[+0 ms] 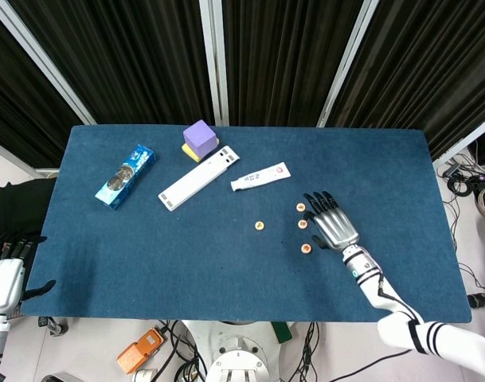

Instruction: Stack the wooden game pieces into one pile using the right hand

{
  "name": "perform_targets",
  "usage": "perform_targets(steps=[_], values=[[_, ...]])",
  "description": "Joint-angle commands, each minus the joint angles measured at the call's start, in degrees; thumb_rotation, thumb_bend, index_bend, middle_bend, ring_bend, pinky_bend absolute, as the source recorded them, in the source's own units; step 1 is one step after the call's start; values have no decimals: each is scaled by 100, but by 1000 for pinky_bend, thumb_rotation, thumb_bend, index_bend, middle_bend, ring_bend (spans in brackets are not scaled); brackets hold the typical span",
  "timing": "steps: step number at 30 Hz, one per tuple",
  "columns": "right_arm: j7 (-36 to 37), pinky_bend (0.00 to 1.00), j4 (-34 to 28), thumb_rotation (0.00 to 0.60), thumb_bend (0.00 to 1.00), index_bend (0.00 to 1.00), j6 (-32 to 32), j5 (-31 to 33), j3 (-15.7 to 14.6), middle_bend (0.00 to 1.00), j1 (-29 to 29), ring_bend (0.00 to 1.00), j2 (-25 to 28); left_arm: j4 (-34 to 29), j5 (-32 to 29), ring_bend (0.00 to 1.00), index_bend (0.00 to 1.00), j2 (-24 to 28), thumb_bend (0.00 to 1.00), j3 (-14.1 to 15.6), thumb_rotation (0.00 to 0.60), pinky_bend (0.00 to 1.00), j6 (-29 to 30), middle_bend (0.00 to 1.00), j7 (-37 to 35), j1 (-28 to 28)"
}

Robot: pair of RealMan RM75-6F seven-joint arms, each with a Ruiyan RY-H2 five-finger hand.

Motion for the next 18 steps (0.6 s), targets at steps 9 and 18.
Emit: perform_targets(steps=[9, 18], values=[[-435, 101, 693, 600, 431, 433, -645, 662, 161, 105, 531, 1, -492, -75, -49, 123, 205, 38, 5, 7, 600, 0, -17, 183, 73, 20], [-222, 107, 784, 600, 431, 478, -643, 647, 81, 106, 581, 10, -539, -79, -66, 123, 205, 38, 6, 3, 600, 0, -42, 183, 91, 14]])
